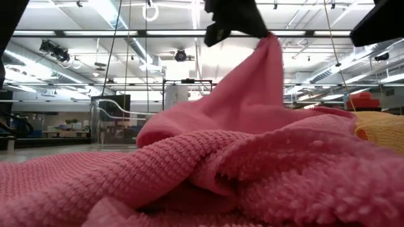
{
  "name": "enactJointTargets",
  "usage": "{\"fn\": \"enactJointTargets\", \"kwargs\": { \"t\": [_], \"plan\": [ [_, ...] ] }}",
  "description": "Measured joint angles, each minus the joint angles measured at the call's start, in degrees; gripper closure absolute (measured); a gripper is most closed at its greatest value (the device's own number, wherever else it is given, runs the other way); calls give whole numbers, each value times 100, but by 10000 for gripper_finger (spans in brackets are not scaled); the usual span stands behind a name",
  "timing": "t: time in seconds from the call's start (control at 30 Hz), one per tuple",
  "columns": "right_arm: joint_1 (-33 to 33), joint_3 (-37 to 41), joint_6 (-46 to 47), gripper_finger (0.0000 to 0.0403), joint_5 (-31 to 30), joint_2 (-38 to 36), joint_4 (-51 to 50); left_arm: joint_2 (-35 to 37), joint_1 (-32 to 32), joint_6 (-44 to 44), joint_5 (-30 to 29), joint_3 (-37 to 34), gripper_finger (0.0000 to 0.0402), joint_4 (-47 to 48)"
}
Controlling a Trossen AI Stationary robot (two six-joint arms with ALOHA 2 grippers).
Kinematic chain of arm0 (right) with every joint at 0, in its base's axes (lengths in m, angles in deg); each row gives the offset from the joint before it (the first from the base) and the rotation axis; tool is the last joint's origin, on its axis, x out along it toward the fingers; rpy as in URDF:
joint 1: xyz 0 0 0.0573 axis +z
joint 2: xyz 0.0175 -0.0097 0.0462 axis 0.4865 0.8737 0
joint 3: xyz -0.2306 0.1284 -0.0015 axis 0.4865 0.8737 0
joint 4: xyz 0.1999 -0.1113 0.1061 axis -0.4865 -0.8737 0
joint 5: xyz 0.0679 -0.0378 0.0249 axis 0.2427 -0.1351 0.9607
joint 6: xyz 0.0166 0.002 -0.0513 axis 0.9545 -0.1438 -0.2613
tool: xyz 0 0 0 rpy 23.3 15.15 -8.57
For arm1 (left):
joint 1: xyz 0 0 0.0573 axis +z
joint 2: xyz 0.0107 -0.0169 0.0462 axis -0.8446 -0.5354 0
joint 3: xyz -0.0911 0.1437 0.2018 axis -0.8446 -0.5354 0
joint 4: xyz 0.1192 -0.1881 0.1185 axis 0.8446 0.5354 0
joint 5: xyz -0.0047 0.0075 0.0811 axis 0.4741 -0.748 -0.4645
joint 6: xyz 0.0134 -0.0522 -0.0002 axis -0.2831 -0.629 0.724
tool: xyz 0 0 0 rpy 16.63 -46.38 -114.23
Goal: Fold microfiber towels
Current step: Fold the left pink microfiber towel
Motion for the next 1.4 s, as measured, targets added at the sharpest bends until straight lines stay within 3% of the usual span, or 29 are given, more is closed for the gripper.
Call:
{"fn": "enactJointTargets", "kwargs": {
  "t": [0.23,0.33,0.53,0.67,0.87,1.1,1.4],
  "plan": [
    [242,0,299,209,-463,-144,-907,373,-210,618,-10,0,396,386],
    [365,-2,649,209,-752,-321,-1514,572,-464,643,331,2,388,883],
    [-30,0,1161,208,-597,-393,-2565,937,-694,153,633,2,395,1493],
    [-281,0,1065,208,-318,-428,-2665,1049,-867,-67,609,2,391,1633],
    [-521,0,1105,208,-444,-620,-2910,1064,-1016,-87,535,2,396,1773],
    [-908,127,966,208,-560,-610,-2781,1060,-1019,-236,446,2,391,1790],
    [-1296,872,-384,213,-459,-603,-1190,1045,-1049,-226,432,2,388,1860]
  ]
}}
